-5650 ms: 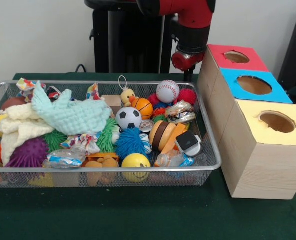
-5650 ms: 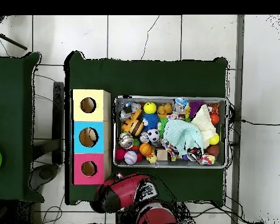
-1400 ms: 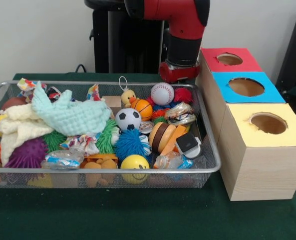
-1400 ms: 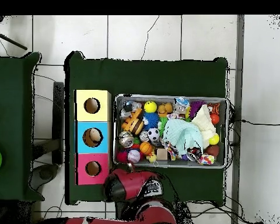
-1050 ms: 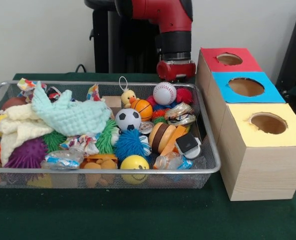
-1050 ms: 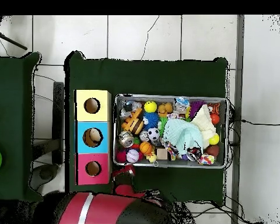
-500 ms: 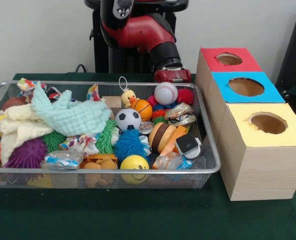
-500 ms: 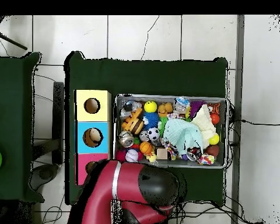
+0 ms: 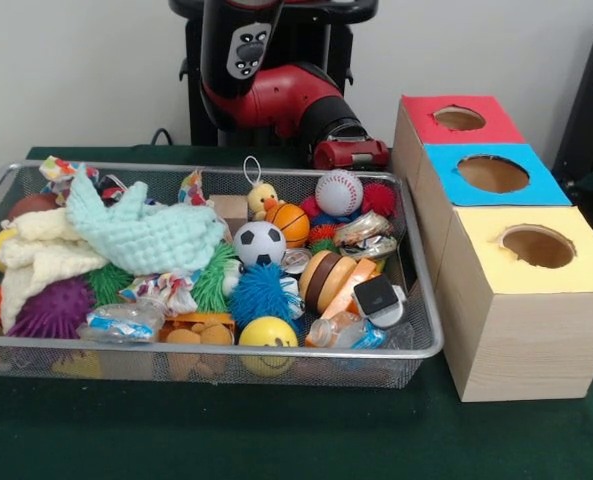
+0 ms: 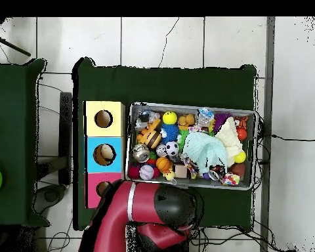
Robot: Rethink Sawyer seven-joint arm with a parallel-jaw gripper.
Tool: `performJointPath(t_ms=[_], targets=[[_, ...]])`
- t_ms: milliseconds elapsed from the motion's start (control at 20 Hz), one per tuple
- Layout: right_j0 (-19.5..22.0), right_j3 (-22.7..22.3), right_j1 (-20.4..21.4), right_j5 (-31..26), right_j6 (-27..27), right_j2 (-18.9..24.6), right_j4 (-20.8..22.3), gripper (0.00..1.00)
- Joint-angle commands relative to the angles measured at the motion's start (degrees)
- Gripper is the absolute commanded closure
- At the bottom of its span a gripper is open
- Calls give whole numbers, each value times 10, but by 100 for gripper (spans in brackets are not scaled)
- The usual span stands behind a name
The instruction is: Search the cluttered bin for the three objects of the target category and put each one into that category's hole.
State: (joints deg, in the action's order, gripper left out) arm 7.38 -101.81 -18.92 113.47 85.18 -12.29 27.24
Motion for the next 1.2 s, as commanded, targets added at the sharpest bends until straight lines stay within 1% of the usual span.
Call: performJointPath(t_ms=[50,150,250,500,900,1200], targets=[[-27,120,-117,-66,90,51,-15,100],[-35,127,-119,-72,93,55,-23,100],[-41,140,-113,-90,100,60,-30,100],[-59,170,-115,-121,107,73,-46,100],[-81,238,-121,-182,124,89,-67,100],[-97,294,-135,-224,133,101,-80,100]])
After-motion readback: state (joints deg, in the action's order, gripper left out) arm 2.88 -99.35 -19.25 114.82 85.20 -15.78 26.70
